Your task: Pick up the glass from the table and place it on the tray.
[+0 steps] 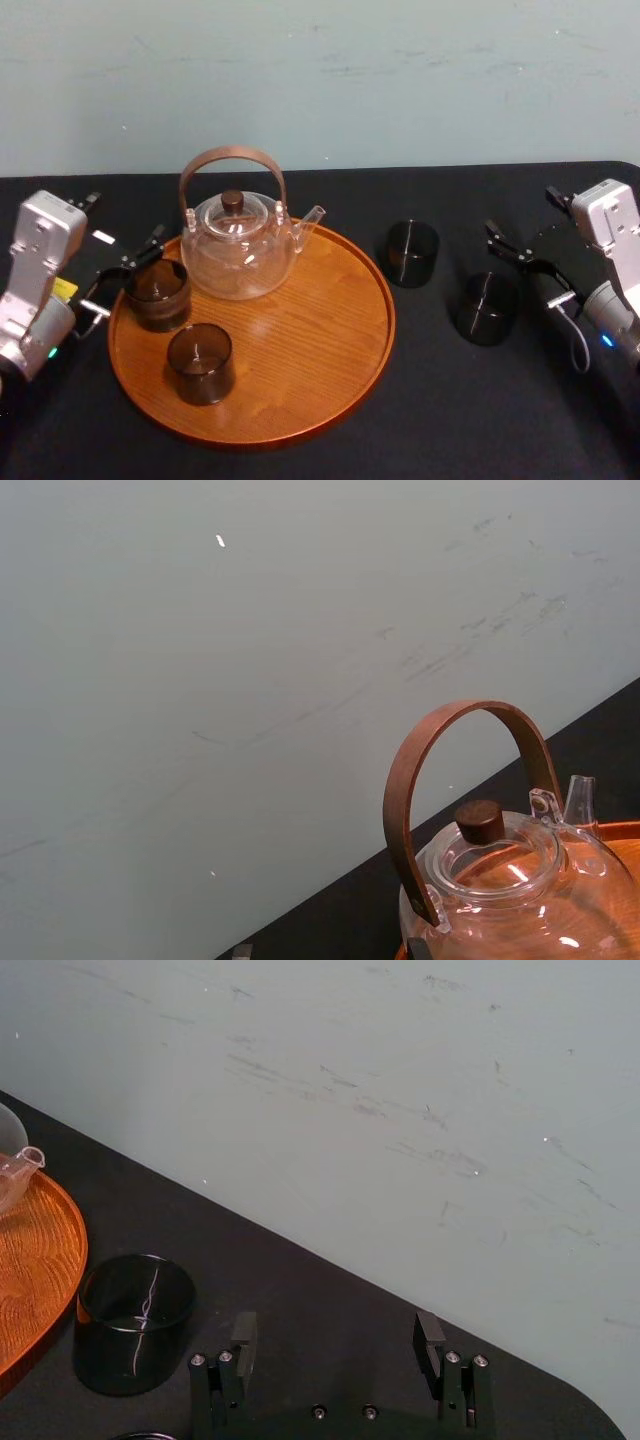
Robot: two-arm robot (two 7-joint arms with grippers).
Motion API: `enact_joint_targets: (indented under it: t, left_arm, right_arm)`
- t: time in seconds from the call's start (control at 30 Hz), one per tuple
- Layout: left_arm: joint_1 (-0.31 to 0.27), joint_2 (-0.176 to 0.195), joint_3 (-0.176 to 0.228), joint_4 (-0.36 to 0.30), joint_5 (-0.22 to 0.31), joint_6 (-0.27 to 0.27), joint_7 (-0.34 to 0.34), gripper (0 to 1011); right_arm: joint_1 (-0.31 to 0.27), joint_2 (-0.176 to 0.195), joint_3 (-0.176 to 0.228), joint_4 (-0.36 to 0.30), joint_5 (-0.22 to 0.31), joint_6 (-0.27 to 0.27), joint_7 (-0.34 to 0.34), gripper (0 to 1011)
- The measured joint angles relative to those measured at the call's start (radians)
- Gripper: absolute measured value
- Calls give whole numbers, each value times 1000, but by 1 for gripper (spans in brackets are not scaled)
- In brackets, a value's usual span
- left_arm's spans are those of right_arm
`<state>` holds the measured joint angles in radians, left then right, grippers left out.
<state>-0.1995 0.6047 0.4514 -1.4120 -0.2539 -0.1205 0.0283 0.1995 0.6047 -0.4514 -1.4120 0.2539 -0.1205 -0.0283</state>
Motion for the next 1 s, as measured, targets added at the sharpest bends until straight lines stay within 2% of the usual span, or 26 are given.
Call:
enact_joint_targets:
  t: [1.0]
  left_arm:
    - [0, 0, 0, 0, 0, 0, 0, 1001]
  right_arm:
    - [0, 0, 0, 0, 0, 0, 0, 1002]
